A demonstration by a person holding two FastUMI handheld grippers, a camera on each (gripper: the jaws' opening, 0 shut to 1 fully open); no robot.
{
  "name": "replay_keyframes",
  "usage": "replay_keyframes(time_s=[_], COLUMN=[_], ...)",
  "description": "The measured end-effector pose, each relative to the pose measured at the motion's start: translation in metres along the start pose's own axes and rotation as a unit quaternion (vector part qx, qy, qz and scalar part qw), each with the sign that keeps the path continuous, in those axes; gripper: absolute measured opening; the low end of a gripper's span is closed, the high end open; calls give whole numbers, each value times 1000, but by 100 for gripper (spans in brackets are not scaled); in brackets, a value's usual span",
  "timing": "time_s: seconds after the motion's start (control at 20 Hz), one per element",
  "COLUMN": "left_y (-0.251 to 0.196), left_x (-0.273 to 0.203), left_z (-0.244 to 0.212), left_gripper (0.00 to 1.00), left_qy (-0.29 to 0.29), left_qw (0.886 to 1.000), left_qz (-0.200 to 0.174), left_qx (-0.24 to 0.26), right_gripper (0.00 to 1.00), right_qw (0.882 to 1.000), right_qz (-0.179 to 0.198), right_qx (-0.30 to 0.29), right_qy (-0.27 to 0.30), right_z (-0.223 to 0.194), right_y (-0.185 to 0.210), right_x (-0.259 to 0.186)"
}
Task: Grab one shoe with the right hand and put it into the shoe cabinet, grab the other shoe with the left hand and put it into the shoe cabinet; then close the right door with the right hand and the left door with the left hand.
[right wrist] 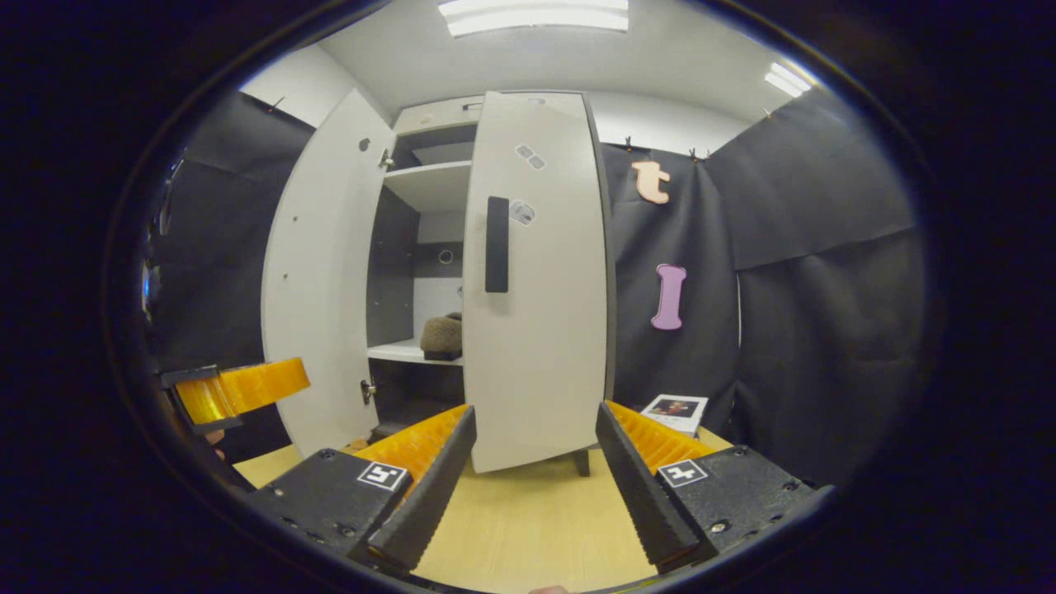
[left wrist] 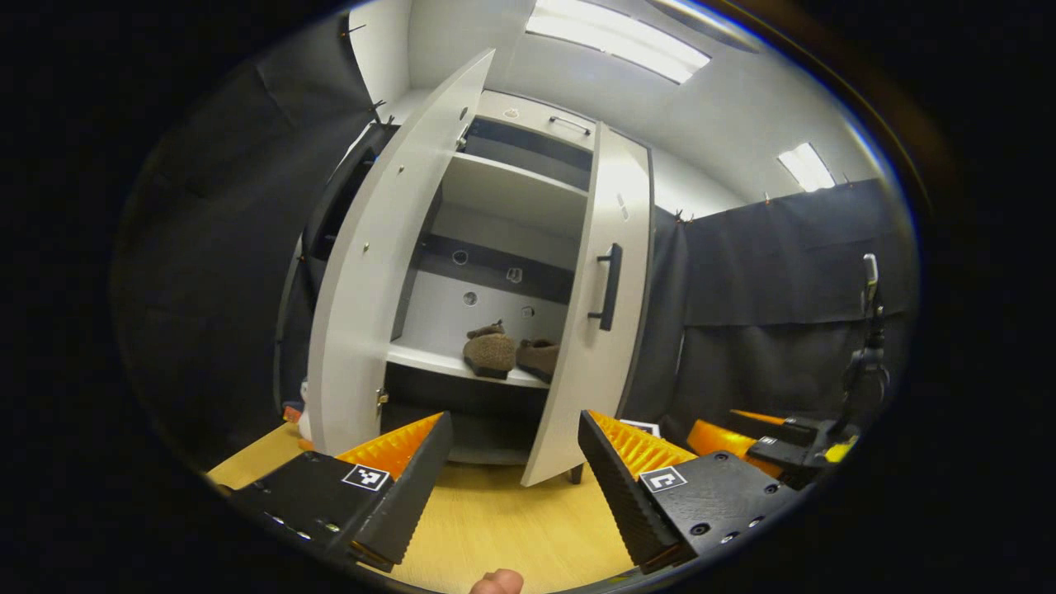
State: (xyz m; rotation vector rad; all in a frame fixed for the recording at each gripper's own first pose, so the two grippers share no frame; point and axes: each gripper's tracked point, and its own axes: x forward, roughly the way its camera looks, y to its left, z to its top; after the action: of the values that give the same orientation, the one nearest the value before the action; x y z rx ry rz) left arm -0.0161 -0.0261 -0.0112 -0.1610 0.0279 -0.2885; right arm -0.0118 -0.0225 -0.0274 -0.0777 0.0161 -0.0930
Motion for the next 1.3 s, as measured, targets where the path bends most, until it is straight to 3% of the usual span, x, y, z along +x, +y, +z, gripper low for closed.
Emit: replay_keyframes(time_s=[0.1,0.25,0.45,0.55,0.75,0.8,1.05,1.3], left_y=[-6,19,110,163,237,248,267,269], left_x=[-2,-4,-12,-17,5,10,24,28], left_z=[32,86,142,155,169,169,162,153], left_gripper=[94,100,100,100,100,94,94,94], left_qy=[-36,-79,-116,-126,-125,-122,-105,-91], left_qw=[999,994,989,984,971,969,969,969], left_qz=[-18,-5,64,117,197,208,220,231], left_qx=[-33,-80,-66,-50,-48,-48,-35,-12], right_gripper=[95,95,92,95,95,95,99,95], right_qw=[1000,1000,1000,1000,1000,999,999,1000], right_qz=[-2,8,18,20,26,28,23,21], right_qx=[-1,-7,-13,-14,-12,-13,-25,-19], right_qy=[-9,-18,-17,-12,-9,-9,-15,-14], right_z=[8,16,16,11,10,11,17,16], right_y=[-1,4,7,8,11,12,5,4], right_x=[3,9,9,8,9,9,11,14])
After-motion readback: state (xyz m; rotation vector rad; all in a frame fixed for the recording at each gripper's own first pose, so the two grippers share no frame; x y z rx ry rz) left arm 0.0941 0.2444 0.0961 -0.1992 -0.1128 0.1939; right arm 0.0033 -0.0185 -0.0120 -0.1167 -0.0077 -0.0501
